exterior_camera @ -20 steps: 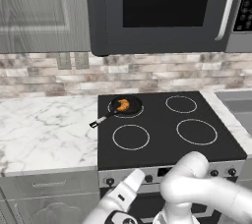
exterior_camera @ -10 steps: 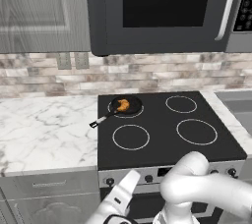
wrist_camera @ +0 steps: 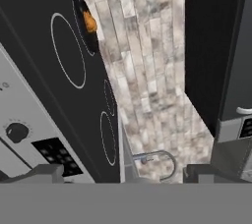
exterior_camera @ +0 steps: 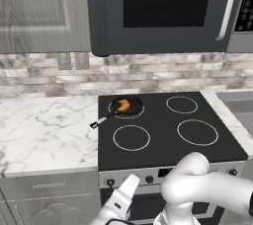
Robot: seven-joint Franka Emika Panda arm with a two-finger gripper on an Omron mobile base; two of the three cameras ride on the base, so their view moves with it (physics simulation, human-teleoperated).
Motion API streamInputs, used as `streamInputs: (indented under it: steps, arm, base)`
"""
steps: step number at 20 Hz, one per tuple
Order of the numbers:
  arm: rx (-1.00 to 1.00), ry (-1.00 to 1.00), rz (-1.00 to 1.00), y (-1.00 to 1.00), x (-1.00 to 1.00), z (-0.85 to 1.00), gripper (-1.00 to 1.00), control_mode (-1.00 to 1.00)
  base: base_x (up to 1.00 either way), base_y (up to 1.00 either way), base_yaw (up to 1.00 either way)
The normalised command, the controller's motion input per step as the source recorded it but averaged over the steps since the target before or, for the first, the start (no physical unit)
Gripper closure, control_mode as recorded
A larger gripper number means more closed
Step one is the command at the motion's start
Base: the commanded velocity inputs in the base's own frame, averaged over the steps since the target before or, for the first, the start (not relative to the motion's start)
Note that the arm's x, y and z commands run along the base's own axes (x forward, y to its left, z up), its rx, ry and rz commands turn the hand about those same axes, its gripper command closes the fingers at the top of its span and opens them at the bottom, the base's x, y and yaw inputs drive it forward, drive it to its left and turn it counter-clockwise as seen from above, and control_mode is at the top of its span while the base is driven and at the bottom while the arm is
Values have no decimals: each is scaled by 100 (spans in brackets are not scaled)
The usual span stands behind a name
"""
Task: Pick the croissant and place it on the pan. Then turn on the stove to warm the croissant.
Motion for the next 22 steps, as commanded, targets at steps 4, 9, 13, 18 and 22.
streamInputs:
  steps: [4,9,13,18,22]
  arm:
    - [0,0,0,-4,0,-15,-100,-100]
    - [0,0,0,-1,0,-21,-100,-100]
    - [0,0,0,0,6,-21,-100,-100]
    - [0,0,0,0,9,-22,-100,-100]
    - [0,0,0,0,12,-10,-100,-100]
  base:
    - [0,0,0]
    - [0,0,0]
    - [0,0,0]
    - [0,0,0]
    - [0,0,0]
